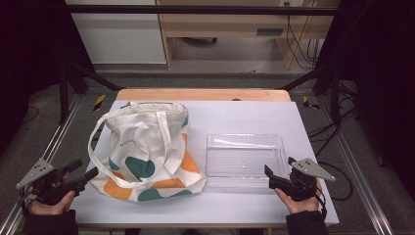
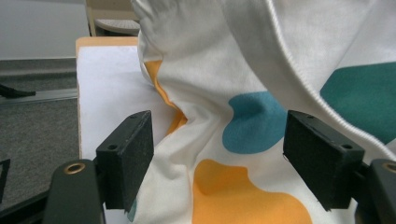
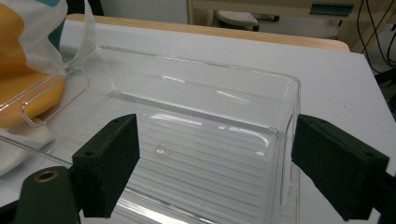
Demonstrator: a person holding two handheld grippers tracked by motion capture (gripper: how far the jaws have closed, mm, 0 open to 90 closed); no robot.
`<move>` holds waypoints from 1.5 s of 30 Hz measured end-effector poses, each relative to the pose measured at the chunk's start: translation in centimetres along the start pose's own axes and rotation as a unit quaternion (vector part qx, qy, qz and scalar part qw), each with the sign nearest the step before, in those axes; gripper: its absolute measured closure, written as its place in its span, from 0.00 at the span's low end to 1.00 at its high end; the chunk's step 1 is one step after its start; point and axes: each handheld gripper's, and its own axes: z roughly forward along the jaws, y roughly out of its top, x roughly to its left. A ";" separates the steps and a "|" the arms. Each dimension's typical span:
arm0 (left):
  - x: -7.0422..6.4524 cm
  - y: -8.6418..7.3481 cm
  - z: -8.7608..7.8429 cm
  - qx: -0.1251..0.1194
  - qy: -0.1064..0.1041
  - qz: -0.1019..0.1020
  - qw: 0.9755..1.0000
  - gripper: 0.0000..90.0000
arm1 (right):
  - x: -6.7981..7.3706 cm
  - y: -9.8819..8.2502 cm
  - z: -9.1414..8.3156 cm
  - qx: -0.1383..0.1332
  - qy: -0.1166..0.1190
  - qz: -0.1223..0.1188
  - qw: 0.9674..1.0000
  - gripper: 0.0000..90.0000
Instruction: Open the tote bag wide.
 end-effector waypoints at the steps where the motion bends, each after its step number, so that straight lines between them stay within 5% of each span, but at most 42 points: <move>1: 0.0 0.0 0.0 0.000 0.000 0.000 1.000 0.27 | 0.0 0.0 0.0 0.000 0.000 0.000 1.000 0.17; 18: -0.6 2.1 -1.9 -0.033 -0.001 -0.003 0.999 0.28 | 2.0 1.4 -0.1 -0.018 0.026 -0.004 1.000 0.18; 45: -1.2 4.5 -0.7 -0.030 0.008 0.008 0.999 0.31 | 5.6 4.2 1.1 -0.036 0.073 -0.011 0.997 0.23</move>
